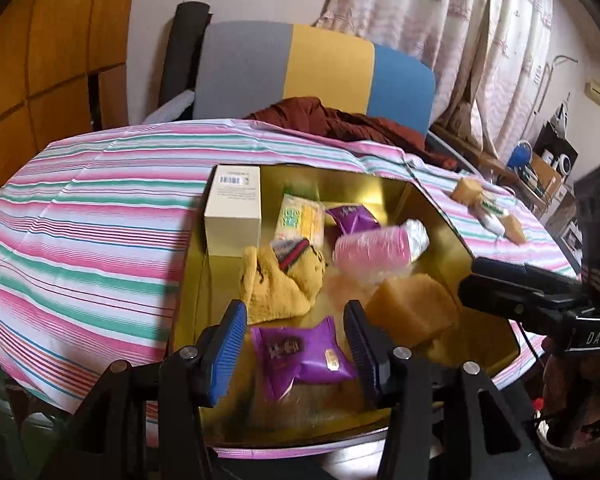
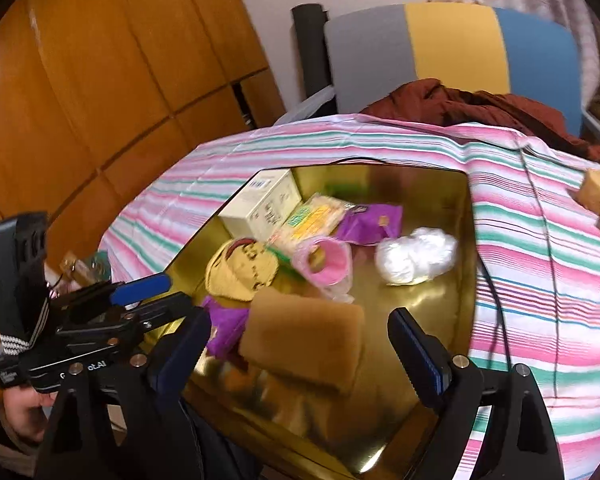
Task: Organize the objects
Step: 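Carry the sponge and purple packet over the gold tray and open both grippers, then move both grippers back to the items, right gripper toward another yellow sponge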
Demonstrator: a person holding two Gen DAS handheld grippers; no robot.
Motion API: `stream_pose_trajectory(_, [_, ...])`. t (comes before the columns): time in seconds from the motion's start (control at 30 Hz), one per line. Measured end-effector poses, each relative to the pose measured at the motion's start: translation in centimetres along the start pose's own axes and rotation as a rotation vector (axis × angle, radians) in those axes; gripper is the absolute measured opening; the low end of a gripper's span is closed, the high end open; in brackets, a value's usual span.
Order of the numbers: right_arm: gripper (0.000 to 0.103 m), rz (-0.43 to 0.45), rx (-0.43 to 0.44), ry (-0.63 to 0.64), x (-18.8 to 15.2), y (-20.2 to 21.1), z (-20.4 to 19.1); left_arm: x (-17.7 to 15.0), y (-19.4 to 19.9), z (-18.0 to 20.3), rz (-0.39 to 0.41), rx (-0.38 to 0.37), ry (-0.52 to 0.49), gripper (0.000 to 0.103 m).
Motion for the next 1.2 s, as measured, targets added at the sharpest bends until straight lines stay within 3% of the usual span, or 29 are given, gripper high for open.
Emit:
stream_pose_trajectory(0.33, [0.091,0.078,-0.079,0.002,1.5,2.3,2.0,1.1,-0.2,1.3,-0.006,-0.044,0.058,0.052])
stream_pose_trajectory(0.87, [0.091,0.127,-0.184,-0.149,1.0,5.9,9.8,1.8,-0.9,8.2,0.0,-0.109,-0.032,0.052])
stream_pose_trajectory(1.2, [0.091,0.118,-0.303,-0.289,-1.7,7.9,16.1,0.0,-1.4,13.1,-0.035,-0.147,-0.171,0.052])
Point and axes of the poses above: each gripper's, at about its wrist camera, not at the fingertips, and y roughly against the way its jaws point, z to its right, x to its top, the point moved 9 cm from there along -y, roughly the way its jaws point, and after that the axes turned 13 degrees about y, right-handed, at the moved point
